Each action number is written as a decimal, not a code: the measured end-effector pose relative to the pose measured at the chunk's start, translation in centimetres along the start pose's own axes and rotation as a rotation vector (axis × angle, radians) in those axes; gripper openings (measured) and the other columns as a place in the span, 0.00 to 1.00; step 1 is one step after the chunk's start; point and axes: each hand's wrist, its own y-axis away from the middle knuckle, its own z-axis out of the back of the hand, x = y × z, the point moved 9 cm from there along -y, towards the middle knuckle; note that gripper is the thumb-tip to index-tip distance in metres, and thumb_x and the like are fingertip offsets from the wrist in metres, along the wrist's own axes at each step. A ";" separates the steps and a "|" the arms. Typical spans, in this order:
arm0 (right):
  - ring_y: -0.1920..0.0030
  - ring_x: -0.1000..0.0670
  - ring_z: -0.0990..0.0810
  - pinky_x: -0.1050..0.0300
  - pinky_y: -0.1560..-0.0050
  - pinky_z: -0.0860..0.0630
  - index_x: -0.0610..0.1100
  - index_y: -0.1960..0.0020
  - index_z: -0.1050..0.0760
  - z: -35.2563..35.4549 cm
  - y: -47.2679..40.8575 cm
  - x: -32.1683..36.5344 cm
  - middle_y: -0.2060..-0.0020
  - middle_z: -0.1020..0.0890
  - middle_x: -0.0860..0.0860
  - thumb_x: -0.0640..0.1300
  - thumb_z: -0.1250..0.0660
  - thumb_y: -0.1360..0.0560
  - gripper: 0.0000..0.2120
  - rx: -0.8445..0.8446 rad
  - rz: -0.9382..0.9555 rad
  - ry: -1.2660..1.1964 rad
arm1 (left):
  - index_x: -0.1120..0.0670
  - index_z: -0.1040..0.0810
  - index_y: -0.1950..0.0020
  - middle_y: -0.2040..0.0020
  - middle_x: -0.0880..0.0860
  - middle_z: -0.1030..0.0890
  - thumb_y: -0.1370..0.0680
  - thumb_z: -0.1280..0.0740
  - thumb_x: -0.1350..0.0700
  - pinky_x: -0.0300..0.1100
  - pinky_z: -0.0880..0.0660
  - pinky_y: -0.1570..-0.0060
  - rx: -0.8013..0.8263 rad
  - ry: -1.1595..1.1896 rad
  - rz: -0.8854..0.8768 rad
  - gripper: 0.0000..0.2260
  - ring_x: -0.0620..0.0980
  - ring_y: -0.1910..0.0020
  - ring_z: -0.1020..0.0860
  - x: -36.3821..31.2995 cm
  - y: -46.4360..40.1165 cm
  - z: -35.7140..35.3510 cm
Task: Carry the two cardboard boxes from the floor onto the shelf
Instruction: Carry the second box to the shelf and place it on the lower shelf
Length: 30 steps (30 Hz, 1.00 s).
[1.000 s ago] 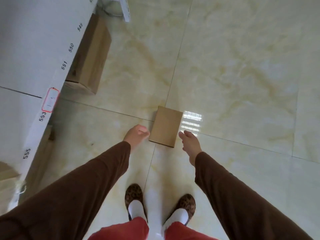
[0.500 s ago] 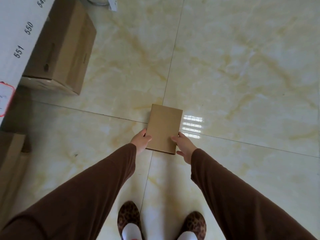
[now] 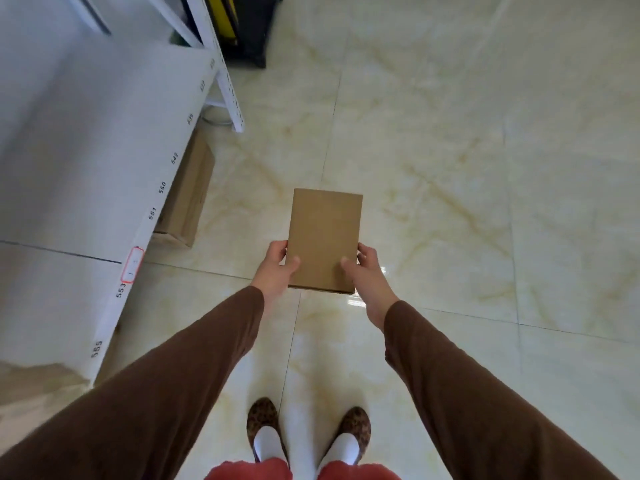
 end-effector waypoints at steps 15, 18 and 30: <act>0.32 0.46 0.23 0.54 0.45 0.20 0.53 0.29 0.35 9.8 32.4 37.7 0.32 0.23 0.49 0.44 0.34 0.17 0.20 -0.174 0.692 -0.078 | 0.47 0.33 0.26 0.35 0.49 0.24 0.17 0.34 0.51 0.37 0.23 0.51 -0.016 0.044 -0.557 0.20 0.46 0.42 0.22 -43.0 31.8 -2.3; 0.31 0.48 0.24 0.56 0.46 0.21 0.52 0.25 0.35 11.9 36.9 41.0 0.30 0.23 0.50 0.44 0.34 0.17 0.22 -0.176 0.787 -0.053 | 0.49 0.34 0.22 0.35 0.50 0.22 0.19 0.32 0.49 0.43 0.23 0.41 0.034 0.101 -0.593 0.26 0.48 0.38 0.20 -46.9 35.5 -2.9; 0.43 0.51 0.19 0.57 0.47 0.19 0.53 0.26 0.25 16.3 41.5 48.2 0.36 0.22 0.54 0.56 0.32 0.20 0.23 -0.282 0.920 0.058 | 0.48 0.29 0.27 0.35 0.53 0.18 0.22 0.31 0.43 0.57 0.23 0.34 0.296 0.332 -0.529 0.25 0.53 0.39 0.19 -51.3 38.0 -7.8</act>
